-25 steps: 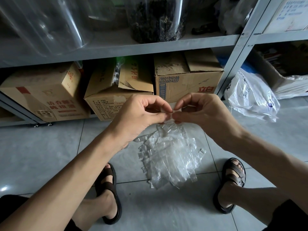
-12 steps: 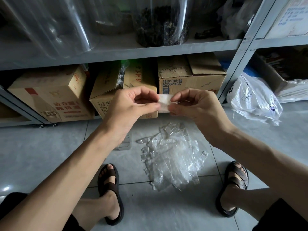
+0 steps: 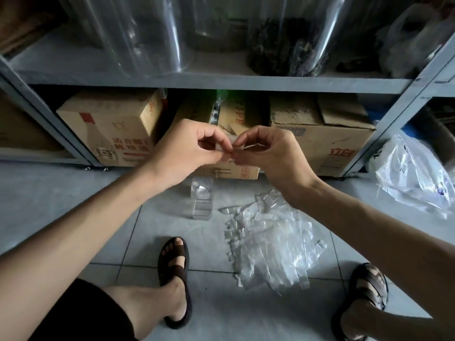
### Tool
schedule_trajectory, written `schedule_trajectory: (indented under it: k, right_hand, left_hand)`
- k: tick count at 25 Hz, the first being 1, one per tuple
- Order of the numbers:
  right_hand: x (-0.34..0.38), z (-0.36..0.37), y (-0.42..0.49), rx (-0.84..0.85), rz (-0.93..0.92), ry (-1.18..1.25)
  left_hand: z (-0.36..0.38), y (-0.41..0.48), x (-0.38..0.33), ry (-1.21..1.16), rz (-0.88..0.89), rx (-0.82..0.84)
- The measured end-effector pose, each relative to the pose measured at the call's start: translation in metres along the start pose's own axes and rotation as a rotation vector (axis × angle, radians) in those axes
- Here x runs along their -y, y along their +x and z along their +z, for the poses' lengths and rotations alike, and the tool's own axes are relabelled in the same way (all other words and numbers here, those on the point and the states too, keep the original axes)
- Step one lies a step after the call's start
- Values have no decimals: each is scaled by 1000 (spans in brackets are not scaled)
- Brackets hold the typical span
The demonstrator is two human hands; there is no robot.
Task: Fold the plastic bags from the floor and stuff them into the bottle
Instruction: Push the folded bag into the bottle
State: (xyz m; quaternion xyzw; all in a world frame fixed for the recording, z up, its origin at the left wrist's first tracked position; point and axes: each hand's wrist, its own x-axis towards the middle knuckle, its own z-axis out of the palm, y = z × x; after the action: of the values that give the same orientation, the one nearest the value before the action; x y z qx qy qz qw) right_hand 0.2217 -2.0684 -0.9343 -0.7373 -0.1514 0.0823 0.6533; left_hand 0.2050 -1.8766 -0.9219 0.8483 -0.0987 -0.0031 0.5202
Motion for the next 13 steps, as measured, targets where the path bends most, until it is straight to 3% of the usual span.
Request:
schedule_trajectory:
  k: [6,13]
  right_hand:
    - [-52,35,54,112,33,-207]
    - [-161,78,118,236,124,-446]
  left_hand:
    - [-22,19,72,168,-59,67]
    - [-16,41,208,93,-236,47]
